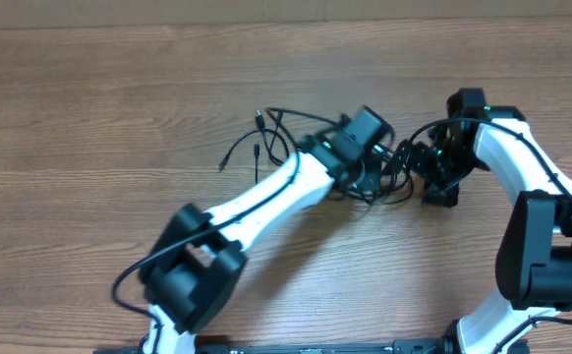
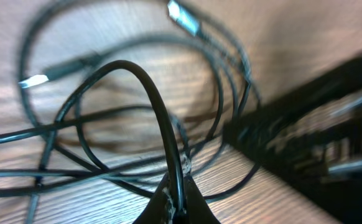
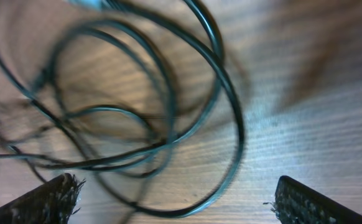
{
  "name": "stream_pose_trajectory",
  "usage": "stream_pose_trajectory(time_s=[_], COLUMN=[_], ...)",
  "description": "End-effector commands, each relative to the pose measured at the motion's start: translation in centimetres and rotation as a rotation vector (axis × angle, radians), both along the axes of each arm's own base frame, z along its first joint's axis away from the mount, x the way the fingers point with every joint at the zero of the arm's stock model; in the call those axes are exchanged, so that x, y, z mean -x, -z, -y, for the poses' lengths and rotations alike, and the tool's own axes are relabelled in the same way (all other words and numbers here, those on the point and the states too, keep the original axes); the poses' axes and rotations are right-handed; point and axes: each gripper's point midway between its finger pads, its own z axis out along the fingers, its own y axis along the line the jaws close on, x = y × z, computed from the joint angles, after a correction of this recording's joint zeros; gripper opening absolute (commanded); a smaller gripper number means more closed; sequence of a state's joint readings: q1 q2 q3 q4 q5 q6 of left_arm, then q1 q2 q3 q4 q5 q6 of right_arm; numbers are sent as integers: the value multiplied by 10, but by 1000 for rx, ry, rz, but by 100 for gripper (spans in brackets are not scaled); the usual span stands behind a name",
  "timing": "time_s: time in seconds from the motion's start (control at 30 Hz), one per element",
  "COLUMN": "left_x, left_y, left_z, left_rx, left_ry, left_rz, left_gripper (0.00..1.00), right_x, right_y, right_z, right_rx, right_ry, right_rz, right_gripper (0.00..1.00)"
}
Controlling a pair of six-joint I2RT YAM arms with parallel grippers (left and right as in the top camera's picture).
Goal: Untangle cables
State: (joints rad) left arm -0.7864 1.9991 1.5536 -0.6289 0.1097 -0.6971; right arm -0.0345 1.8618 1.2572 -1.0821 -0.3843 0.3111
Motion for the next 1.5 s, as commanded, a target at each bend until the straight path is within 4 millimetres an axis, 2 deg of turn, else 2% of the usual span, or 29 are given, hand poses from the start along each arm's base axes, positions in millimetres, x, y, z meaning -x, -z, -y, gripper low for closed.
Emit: stream_pose_trajectory(time_s=[0.0,0.03,0.1,0.2,0.3,0.33,0.37,0.57,0.73,0.83,0.87,0.93,1.13,1.23,1.33,1.43,1.47], left_x=[-20,-21,-22,-19,-24,-25,-28,-28,-23,-16,-14,-10,13,27,38,49,51], left_y=[-83,-92,-120,-146,-177,-188,-208,-280,-321,-340,-351,-360,-396,-406,-404,-389,-386], left_z=[-9,-12,-19,-20,-40,-49,-66,-128,-178,-197,-214,-227,-289,-321,-363,-407,-415], left_rx=[154,174,253,317,344,354,371,429,449,456,446,445,412,368,266,115,87], left_ry=[-6,-8,3,66,69,54,23,-83,-175,-210,-253,-282,-428,-529,-697,-902,-940], left_rz=[106,112,121,158,234,256,295,464,582,640,684,716,861,918,947,930,922], left_gripper=[4,4,4,4,4,4,4,4,4,4,4,4,4,4,4,4,4], right_x=[9,10,8,2,-6,-9,-10,-13,-12,-12,-12,-12,-11,-12,-12,-11,-11], right_y=[9,12,22,28,35,36,37,39,41,41,42,42,42,42,42,42,42], right_z=[-10,-13,-27,-39,-21,-16,-10,1,7,10,15,19,34,42,56,71,73], right_rx=[9,9,8,14,135,165,198,267,300,315,344,369,432,433,435,437,437], right_ry=[-38,-47,-88,-124,-25,-12,-1,6,6,6,7,7,22,46,86,155,163], right_rz=[-1,4,46,98,95,100,102,115,114,114,115,115,110,106,96,79,76], right_gripper=[100,100,100,100,100,100,100,100,100,100,100,100,100,100,100,100,100])
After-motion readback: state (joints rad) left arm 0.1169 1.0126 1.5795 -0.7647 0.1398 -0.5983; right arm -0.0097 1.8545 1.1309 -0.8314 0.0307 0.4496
